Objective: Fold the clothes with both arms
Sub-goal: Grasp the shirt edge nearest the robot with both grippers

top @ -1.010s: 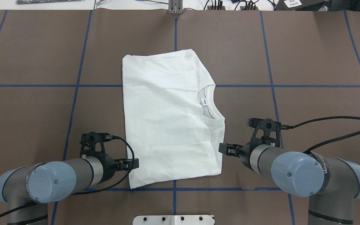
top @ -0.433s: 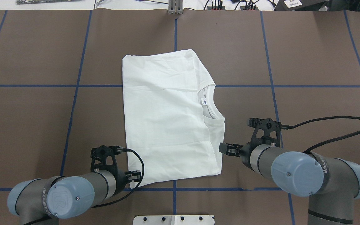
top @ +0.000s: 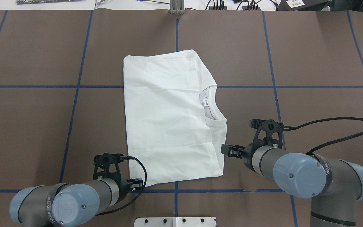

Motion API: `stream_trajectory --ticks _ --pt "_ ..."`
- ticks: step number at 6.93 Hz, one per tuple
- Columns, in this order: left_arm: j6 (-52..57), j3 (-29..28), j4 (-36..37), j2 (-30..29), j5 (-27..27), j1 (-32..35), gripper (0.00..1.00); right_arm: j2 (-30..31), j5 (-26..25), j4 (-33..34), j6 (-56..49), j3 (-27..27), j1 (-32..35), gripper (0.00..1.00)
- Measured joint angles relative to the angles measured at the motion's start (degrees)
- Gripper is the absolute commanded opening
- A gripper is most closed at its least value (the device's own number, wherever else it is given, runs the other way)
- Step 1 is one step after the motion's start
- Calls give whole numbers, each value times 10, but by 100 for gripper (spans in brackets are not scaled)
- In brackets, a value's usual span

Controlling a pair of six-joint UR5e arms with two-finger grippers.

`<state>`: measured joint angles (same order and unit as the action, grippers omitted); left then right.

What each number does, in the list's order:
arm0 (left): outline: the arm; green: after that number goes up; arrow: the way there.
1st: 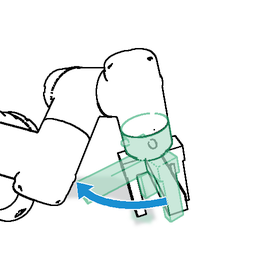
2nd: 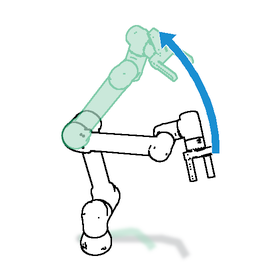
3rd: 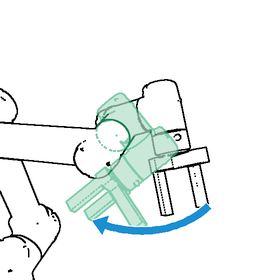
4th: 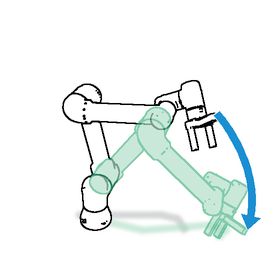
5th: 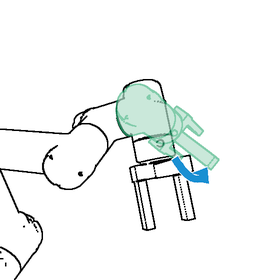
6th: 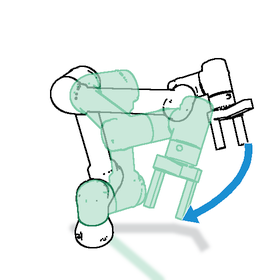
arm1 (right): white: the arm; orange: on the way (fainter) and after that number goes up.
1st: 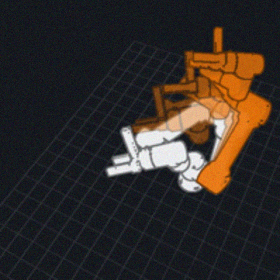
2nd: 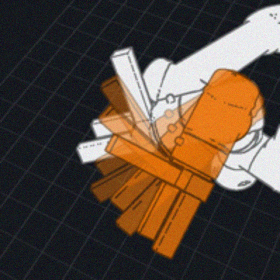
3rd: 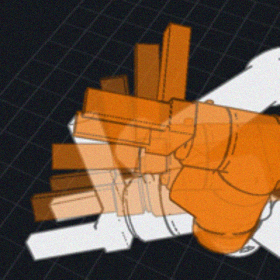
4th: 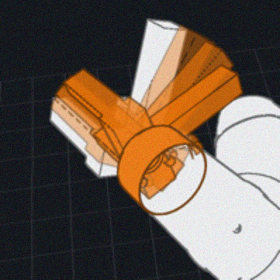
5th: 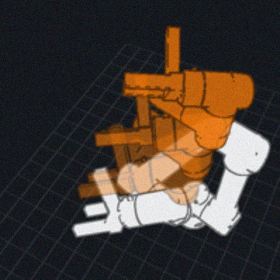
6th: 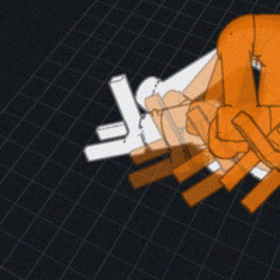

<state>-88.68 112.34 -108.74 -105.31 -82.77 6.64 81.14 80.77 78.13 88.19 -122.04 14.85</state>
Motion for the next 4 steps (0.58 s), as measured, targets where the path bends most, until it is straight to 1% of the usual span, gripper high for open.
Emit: stream_trajectory --ticks 1,2,3,4 --pt "0 -1 2 -3 0 -4 46 0 0 0 0 0 0 100" --pt "0 -3 2 -7 0 -8 41 0 0 0 0 0 0 100" --pt "0 -4 3 -11 0 -10 25 0 0 0 0 0 0 100" --pt "-1 -6 3 -13 0 -11 5 0 0 0 0 0 0 100"
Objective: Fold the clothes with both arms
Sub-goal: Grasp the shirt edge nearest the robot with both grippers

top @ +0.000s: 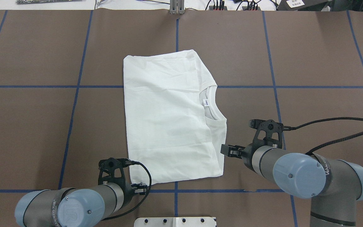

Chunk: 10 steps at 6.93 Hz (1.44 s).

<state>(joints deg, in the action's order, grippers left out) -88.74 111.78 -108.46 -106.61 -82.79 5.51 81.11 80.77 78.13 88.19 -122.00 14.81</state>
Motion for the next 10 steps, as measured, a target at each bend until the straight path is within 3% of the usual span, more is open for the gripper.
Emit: stream_trajectory --ticks 1,3,4,7,8,10 --pt "0 0 0 -1 0 0 0 0 0 0 0 0 0 100" --pt "-1 2 0 -1 0 0 0 -1 0 0 2 1 -1 100" --pt "-1 7 0 -2 0 0 0 -3 -2 1 19 1 -2 95" --pt "-1 15 -1 -4 0 0 0 -17 -8 10 218 23 -24 65" --pt "-2 15 -1 -4 0 0 0 -28 -10 22 291 32 -38 61" --pt "-2 16 -1 -4 0 1 0 -98 -9 114 402 50 -60 62"
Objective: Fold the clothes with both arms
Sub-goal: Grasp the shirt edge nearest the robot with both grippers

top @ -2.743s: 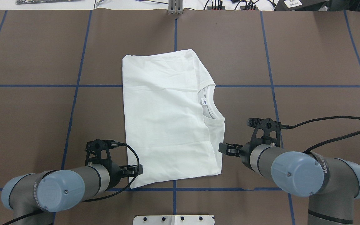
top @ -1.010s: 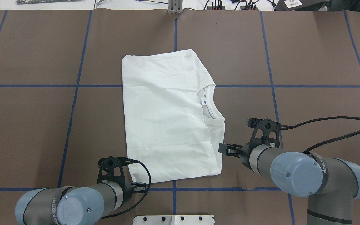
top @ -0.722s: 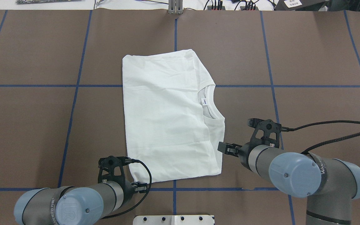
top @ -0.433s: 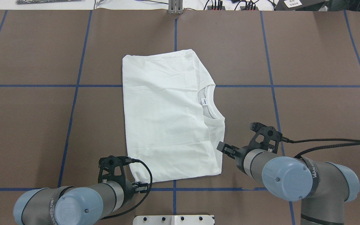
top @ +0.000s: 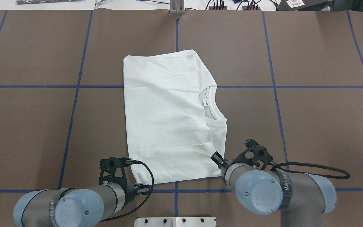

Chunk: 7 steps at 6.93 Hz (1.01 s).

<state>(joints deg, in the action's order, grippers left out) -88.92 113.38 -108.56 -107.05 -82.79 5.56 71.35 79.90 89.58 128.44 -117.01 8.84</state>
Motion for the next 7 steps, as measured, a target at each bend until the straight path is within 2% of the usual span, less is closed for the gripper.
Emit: stream_trajectory --ticks 1,3,7 --pt "0 1 0 0 0 0 0 -25 0 33 23 6 -8 63" --pt "0 3 -1 0 0 0 0 -28 -2 50 32 15 -14 71" --pt "1 7 -1 0 0 1 0 -24 -3 52 28 36 -12 71"
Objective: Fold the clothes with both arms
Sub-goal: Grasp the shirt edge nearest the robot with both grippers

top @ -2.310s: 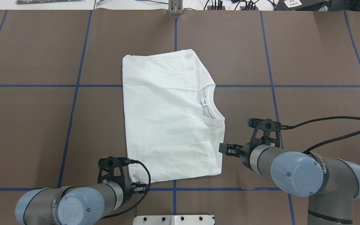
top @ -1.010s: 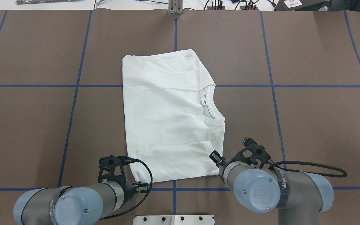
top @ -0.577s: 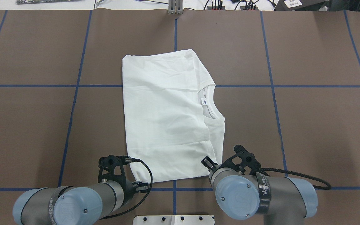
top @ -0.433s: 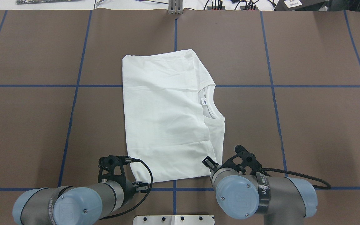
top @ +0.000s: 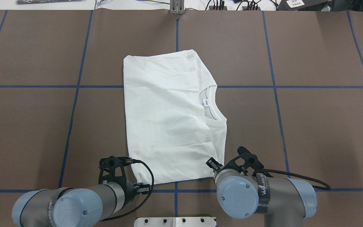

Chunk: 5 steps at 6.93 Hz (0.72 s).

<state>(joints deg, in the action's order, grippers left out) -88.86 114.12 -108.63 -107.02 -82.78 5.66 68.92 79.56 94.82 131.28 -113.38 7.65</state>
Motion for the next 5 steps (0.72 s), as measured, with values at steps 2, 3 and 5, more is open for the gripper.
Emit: stream_trajectory --ticks 2,3,5 --pt "0 2 0 0 0 0 0 -2 0 -1 0 8 1 71" --pt "0 3 0 0 -1 0 0 -4 0 -1 1 12 1 70" --pt "0 4 0 1 -1 1 0 -5 0 -2 2 20 0 67"
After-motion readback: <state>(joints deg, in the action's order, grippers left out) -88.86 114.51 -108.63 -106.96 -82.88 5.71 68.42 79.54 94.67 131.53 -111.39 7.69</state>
